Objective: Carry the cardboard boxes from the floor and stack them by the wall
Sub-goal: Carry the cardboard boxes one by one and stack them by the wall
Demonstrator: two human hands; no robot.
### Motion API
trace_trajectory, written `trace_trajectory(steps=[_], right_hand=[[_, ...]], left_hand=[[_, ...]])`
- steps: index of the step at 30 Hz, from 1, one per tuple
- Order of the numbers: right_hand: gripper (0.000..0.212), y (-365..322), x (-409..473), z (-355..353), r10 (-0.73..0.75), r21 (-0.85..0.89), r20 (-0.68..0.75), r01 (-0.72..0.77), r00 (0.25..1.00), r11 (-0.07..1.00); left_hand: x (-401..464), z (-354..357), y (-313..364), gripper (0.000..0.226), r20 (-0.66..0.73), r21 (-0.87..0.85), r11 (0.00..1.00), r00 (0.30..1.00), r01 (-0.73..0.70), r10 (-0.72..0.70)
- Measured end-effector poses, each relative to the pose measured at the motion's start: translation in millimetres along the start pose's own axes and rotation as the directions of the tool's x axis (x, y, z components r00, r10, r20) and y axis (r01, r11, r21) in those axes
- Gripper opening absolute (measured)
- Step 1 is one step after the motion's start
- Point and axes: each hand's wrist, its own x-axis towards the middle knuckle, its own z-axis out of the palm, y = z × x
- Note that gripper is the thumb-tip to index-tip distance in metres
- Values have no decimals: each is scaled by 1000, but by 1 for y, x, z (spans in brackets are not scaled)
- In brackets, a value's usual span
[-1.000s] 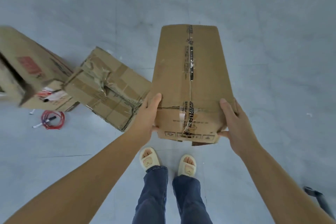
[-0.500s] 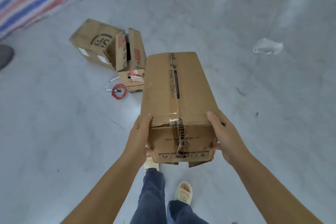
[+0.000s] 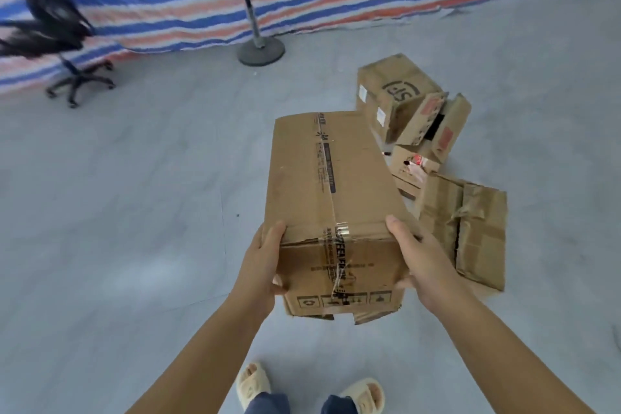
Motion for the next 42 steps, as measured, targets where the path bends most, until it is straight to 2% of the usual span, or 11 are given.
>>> trace_trajectory(steps=[4, 6, 10, 12, 19, 22, 27, 32, 35, 37, 42], right_hand=[[4, -8, -8, 41, -32, -85, 52, 36, 998, 996], [18, -9, -13, 64, -36, -122, 59, 43, 998, 992], [29, -13, -30, 125, -52, -203, 86, 69, 995, 977], [26, -10, -39, 159, -62, -226, 94, 82, 994, 971], [6, -2, -73, 292, -79, -310, 190, 136, 979, 941], [6, 2, -85, 348, -78, -321, 258, 162, 963, 933], [18, -5, -91, 437, -66, -388, 411, 240, 909, 890], [17, -4, -83, 513, -29, -452, 536, 315, 844, 835], [30, -5, -70, 557, 11, -470, 590, 332, 807, 818], [30, -11, -58, 588, 41, -479, 630, 347, 775, 807], [26, -46, -15, 669, 71, -464, 725, 411, 685, 785]], left_hand=[[-1, -43, 2, 32, -76, -74, 997, 997, -2, -3], [0, -66, 3, 31, -107, -100, 995, 994, 1, -12], [2, -126, 5, 13, -133, -146, 989, 991, 1, -20], [4, -162, 5, 11, -140, -165, 986, 990, 8, -32], [12, -299, 11, 29, -220, -243, 970, 974, 0, -55], [12, -355, 14, 31, -274, -279, 960, 960, -22, -58], [6, -429, 14, 6, -375, -357, 930, 925, -88, -57], [12, -480, 4, 7, -478, -483, 867, 866, -118, -149], [26, -506, 6, 23, -521, -530, 839, 828, -122, -208], [39, -522, 14, 29, -548, -549, 825, 803, -134, -233], [85, -554, 53, 19, -611, -573, 797, 748, -192, -259]])
